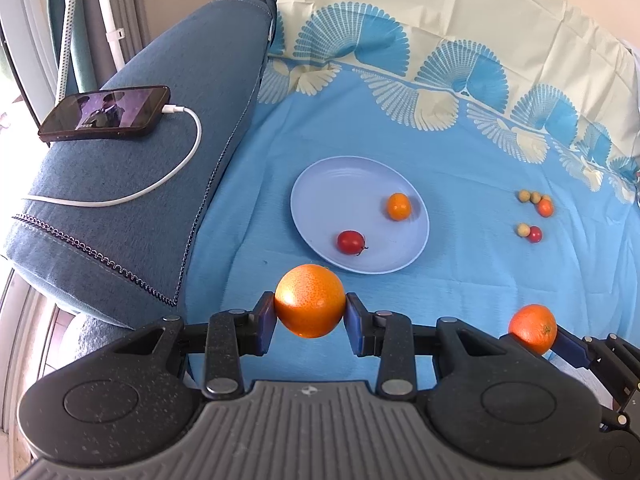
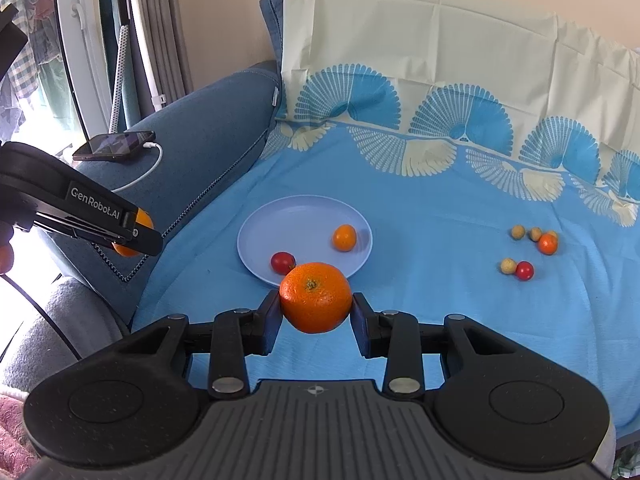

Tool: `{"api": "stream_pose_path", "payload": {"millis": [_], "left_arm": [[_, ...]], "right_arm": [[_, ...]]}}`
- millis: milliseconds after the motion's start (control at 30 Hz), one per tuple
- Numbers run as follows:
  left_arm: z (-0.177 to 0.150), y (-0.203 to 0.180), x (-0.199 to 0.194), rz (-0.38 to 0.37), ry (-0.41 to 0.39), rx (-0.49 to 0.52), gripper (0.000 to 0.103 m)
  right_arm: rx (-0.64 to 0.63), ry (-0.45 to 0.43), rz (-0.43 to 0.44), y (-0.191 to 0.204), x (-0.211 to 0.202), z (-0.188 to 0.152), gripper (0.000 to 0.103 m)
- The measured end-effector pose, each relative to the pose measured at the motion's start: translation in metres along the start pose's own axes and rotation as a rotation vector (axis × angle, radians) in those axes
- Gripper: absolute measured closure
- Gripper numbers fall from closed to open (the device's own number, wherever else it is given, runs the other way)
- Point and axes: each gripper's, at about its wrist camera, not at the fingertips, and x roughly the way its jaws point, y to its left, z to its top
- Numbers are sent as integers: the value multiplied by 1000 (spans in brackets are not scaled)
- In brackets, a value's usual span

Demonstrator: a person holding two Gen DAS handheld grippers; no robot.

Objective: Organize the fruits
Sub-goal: 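Carry both tangerines over the plate and open both tools to drop them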

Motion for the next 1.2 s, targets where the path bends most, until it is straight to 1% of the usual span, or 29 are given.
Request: {"api": "stream_pose_path", "payload": {"millis": [233, 433, 667, 867, 1167, 1200], "left_arm": [[19, 3, 19, 13, 1, -15, 63], [42, 5, 48, 22, 16, -27, 63], [71, -4, 101, 24, 45, -10, 63], [86, -15, 150, 46, 81, 6, 63], [100, -24, 203, 111, 87, 53, 63], [101, -23, 207, 111, 90, 47, 60]], "right_arm": [[9, 27, 0, -2, 23, 11, 64], [7, 55, 2, -3, 59, 26, 64], [-7, 87, 5, -5, 117, 41, 64], [1, 135, 1, -13, 167, 44, 64], [-46, 192, 10, -13, 218, 44, 64], [-50, 195, 8, -12, 222, 44, 64]]}}
